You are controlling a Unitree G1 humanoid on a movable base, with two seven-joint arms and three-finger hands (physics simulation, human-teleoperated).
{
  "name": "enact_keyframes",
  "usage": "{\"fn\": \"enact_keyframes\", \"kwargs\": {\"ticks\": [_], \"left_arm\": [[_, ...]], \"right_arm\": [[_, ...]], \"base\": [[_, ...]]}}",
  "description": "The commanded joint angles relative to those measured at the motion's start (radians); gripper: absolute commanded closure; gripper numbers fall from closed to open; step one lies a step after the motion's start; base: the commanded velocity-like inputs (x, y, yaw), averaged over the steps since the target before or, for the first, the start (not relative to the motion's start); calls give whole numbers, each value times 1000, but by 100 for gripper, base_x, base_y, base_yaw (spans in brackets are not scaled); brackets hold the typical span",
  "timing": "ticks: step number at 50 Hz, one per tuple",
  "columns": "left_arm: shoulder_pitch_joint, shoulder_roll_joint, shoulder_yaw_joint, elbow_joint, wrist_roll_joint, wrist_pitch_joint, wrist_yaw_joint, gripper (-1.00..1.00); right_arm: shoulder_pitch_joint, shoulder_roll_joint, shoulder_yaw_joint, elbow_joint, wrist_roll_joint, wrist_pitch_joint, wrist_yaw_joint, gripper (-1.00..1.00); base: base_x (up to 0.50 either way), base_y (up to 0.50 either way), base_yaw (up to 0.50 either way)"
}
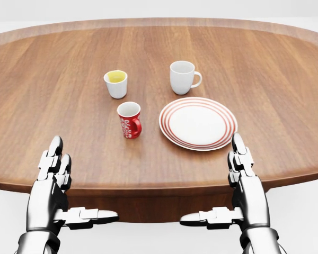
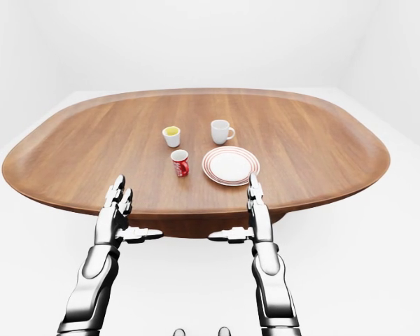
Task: Pick up the red mug and put it on the plate
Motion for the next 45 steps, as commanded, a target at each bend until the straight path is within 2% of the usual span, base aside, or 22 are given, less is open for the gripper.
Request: {"fn": "enact_keyframes", "kwargs": {"ticks": [1,13,14,15,16,17,18,19,20,22,24,35,36,37,43,44,45], "left_arm": [[-1,1,1,2,-4,1,0,-100],[-9,0,0,19,-4,-5,2,-100],[-14,-1,-2,30,0,-16,6,-100],[-14,-1,-2,30,0,-17,6,-100],[-17,0,-16,31,25,-43,6,-100],[-17,-9,-7,10,-40,-34,-26,-100],[-24,-8,-1,7,-72,-11,-41,-100],[-38,0,1,23,-62,4,-34,-100],[-58,7,6,47,-54,-5,-31,-100],[-110,19,36,63,-88,64,-21,-100],[-134,33,32,70,-53,72,1,-100],[-302,79,60,60,0,72,35,-100],[-370,101,70,60,-7,72,30,-100],[-403,110,78,72,-21,72,23,-100],[-492,140,83,170,-6,72,48,-100],[-655,205,111,228,16,72,81,-100],[-666,212,110,234,15,72,84,-100]], "right_arm": [[1,0,1,-1,-1,2,2,-100],[-4,-2,-5,8,-3,1,-1,-100],[-11,-1,-13,11,4,10,-7,-100],[-11,-1,-14,11,5,11,-8,-100],[-22,-3,-24,17,9,26,-18,-100],[-25,-7,-28,11,14,39,-17,-100],[-29,-9,-32,8,17,44,-19,-100],[-36,-11,-37,3,18,56,-24,-100],[-44,-16,-37,-12,2,79,-34,-100],[-66,-25,-47,-76,5,80,-31,-100],[-79,-29,-52,-117,4,80,-31,-100],[-195,-58,-76,-196,-13,80,-9,-100],[-244,-81,-101,-209,8,80,9,-100],[-266,-95,-107,-219,8,80,14,-100],[-321,-126,-117,-238,-1,80,31,-100],[-467,-200,-131,-191,-12,80,69,-100],[-477,-203,-132,-187,-17,80,74,-100]], "base": [[0,18,0],[0,18,0],[0,0,0],[0,0,0],[0,0,0],[0,0,0],[0,0,0],[0,0,0],[0,0,0],[0,0,0],[0,0,0],[0,0,0],[0,0,0],[0,0,0],[0,0,0],[0,0,0],[16,0,0]]}}
